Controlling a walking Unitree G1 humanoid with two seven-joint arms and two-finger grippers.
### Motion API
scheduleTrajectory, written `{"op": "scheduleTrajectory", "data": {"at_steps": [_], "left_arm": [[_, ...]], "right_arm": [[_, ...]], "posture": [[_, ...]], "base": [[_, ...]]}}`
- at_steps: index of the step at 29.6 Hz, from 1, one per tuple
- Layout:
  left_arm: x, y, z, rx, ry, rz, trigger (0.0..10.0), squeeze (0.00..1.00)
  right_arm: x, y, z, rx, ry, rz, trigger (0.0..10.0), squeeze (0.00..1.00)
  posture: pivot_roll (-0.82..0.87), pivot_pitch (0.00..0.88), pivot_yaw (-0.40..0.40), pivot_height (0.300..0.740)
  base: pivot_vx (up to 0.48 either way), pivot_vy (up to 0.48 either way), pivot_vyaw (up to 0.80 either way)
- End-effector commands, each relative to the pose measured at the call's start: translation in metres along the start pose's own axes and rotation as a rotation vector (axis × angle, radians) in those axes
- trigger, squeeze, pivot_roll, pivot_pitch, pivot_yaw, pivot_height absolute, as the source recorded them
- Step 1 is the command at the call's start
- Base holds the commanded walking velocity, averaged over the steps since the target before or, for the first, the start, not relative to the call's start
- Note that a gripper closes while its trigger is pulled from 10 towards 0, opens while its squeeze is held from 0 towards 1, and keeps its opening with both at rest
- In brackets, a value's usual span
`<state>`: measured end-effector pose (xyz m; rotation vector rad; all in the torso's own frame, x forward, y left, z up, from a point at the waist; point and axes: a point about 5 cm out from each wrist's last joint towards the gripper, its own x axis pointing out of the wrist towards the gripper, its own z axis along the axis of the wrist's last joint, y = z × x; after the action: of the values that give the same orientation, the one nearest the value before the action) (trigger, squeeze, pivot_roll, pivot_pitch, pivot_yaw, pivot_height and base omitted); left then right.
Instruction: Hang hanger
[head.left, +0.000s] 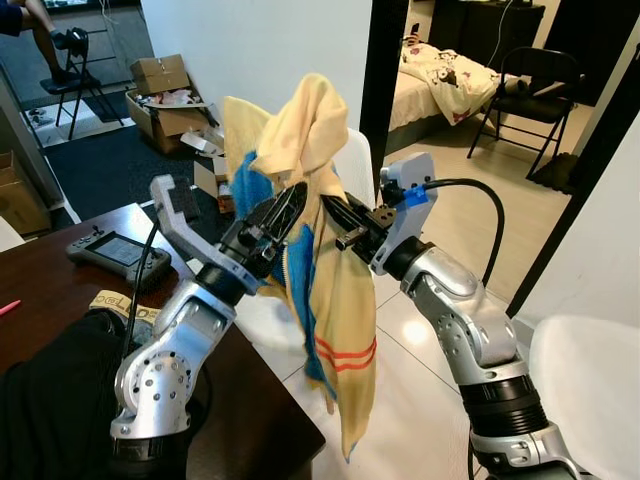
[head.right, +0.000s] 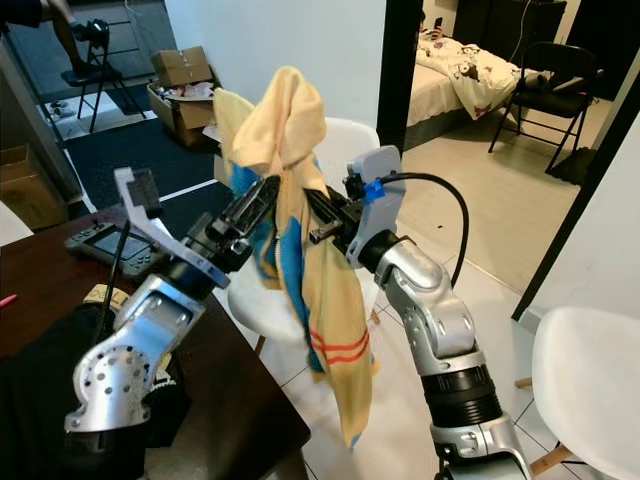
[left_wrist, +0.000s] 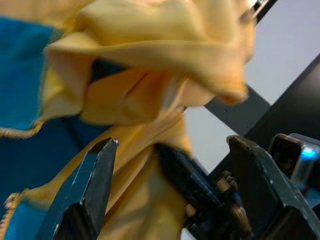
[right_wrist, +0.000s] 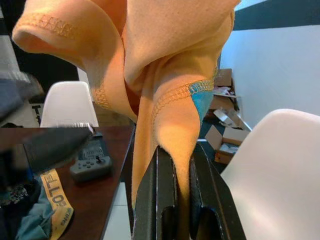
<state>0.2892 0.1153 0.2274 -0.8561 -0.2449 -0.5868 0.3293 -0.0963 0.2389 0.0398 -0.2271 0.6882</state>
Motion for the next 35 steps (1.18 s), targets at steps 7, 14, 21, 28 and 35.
{"op": "scheduleTrajectory", "data": {"at_steps": [7, 14, 21, 28, 35], "left_arm": [[0.003, 0.0, 0.003, -0.004, -0.066, -0.01, 10.0, 0.0], [0.009, -0.016, 0.007, 0.134, -0.075, -0.118, 10.0, 0.0], [0.01, -0.025, 0.001, 0.248, -0.037, -0.176, 10.0, 0.0], [0.01, -0.026, 0.0, 0.348, -0.043, -0.175, 10.0, 0.0], [0.006, -0.033, 0.002, 0.529, -0.028, -0.204, 10.0, 0.0]], "right_arm": [[0.003, 0.009, 0.024, -0.016, -0.109, 0.07, 0.0, 0.0], [0.002, 0.012, 0.023, -0.01, -0.109, 0.095, 0.0, 0.0], [0.002, 0.013, 0.022, -0.016, -0.1, 0.101, 0.0, 0.0], [0.001, 0.014, 0.021, -0.018, -0.09, 0.111, 0.0, 0.0], [-0.001, 0.015, 0.018, -0.021, -0.074, 0.119, 0.0, 0.0]], "posture": [[0.08, 0.0, 0.013, 0.74], [0.07, 0.0, 0.008, 0.74], [0.07, 0.0, 0.009, 0.74], [0.07, 0.0, 0.01, 0.74], [0.07, 0.0, 0.012, 0.74]], "base": [[0.0, 0.0, 0.0], [0.0, 0.0, 0.0], [0.0, 0.0, 0.0], [0.0, 0.0, 0.0], [0.0, 0.0, 0.0]]}}
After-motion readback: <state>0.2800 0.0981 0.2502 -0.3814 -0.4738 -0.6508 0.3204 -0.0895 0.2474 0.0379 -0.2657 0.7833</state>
